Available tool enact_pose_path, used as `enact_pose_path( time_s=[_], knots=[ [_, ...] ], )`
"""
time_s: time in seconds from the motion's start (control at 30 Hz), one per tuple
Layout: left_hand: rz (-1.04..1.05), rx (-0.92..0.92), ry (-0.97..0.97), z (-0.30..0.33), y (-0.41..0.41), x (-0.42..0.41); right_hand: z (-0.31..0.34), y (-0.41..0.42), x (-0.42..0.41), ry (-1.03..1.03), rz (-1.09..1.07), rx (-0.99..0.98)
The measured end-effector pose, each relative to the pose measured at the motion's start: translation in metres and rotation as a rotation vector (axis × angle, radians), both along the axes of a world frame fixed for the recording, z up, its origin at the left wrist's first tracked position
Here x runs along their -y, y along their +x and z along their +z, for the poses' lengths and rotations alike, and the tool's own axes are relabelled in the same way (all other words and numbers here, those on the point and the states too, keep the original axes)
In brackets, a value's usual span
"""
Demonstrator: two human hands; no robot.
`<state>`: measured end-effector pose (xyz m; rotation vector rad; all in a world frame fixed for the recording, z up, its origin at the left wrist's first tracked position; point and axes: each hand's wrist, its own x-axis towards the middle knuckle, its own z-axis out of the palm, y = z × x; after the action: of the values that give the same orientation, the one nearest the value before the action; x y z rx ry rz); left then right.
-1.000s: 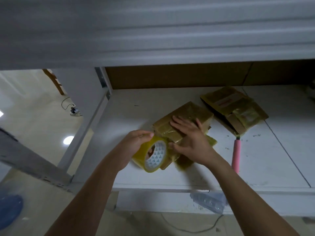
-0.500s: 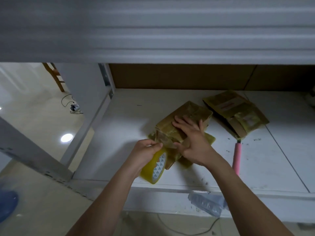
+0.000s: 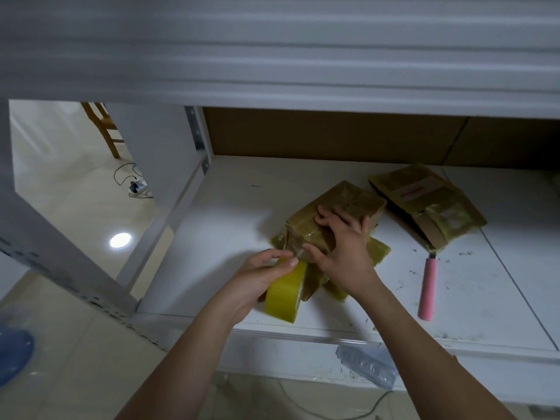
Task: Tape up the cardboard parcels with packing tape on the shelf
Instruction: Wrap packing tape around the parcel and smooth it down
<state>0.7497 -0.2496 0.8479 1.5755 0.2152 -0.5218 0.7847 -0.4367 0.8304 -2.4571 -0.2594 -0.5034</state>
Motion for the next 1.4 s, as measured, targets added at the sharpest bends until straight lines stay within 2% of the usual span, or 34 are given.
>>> enact_pose_path(
  time_s=[0.23,0.3,0.4,0.5,0.9,1.13,1.2,1.3,1.33,1.4],
  knots=[
    [0.048,-0.055,-0.178,-0.004,-0.008,0.001,-0.001,0.003,-0.010,-0.065,-0.090,0.036],
    [0.059,-0.048,-0.090,0.000,-0.004,0.000,-0.003,0.006,-0.009,-0.048,-0.077,0.050],
    [0.076,-0.024,0.150,0.003,0.002,-0.003,-0.002,0.007,-0.006,-0.031,-0.045,0.029],
    [0.092,0.018,0.244,0.000,0.005,0.000,-0.001,0.008,-0.005,-0.022,-0.045,0.028],
    [0.293,0.109,0.241,-0.007,0.004,0.015,-0.003,0.008,-0.006,-0.072,-0.032,0.017],
    [0.326,0.115,0.281,-0.004,0.005,0.017,0.005,-0.016,0.019,0.023,0.114,0.005],
    [0.327,0.112,0.308,-0.003,0.006,0.016,-0.001,-0.036,0.036,0.005,0.029,0.074],
    [0.323,0.098,0.316,-0.002,0.009,0.018,-0.018,-0.060,0.068,-0.025,-0.275,0.172],
    [0.322,0.092,0.319,-0.002,0.009,0.019,-0.024,-0.065,0.081,-0.038,-0.386,0.125],
    [0.315,0.088,0.347,0.000,0.010,0.021,-0.033,-0.067,0.107,-0.170,-0.553,-0.118]
  ],
)
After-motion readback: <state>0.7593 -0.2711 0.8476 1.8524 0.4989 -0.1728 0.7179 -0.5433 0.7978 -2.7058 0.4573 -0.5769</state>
